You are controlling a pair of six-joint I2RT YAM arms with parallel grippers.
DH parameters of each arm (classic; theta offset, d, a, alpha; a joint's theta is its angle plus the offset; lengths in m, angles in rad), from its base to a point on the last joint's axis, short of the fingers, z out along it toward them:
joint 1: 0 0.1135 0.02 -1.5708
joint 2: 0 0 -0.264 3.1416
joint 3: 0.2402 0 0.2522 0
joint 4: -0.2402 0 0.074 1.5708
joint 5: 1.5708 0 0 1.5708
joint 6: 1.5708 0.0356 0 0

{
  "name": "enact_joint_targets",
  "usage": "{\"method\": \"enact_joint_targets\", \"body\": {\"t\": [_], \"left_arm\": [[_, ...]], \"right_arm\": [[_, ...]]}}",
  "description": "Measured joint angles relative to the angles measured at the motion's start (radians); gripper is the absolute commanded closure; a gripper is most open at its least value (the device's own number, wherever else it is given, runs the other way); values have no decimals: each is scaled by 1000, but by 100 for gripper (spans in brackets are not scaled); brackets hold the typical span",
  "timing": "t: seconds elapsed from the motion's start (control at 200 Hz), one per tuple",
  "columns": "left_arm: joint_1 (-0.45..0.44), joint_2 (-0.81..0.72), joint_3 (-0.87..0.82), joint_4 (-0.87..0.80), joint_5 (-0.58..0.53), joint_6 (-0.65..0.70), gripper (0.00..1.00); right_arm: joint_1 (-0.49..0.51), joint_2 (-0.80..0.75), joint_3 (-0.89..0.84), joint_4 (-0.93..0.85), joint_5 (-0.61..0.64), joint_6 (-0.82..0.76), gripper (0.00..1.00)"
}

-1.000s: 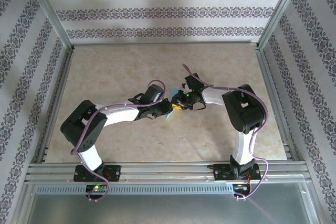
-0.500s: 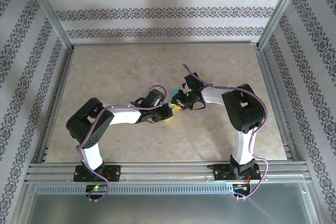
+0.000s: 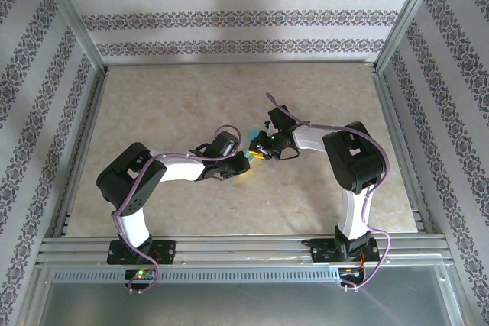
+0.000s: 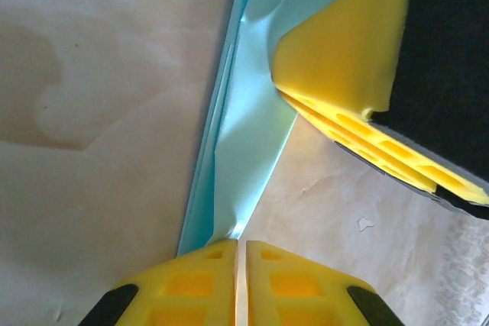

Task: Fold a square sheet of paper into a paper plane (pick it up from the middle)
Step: Fold the wing for the fifth time at the center of the table.

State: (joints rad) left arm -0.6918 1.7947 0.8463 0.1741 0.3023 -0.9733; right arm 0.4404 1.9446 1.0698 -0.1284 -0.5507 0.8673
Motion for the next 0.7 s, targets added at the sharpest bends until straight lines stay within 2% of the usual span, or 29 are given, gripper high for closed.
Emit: {"method": "enact_joint_targets", "body": {"t": [0.7], "left_arm": [[13, -18, 9, -3, -11, 1, 90]], "right_arm": [[0, 1, 2, -3, 0, -2, 77]]}}
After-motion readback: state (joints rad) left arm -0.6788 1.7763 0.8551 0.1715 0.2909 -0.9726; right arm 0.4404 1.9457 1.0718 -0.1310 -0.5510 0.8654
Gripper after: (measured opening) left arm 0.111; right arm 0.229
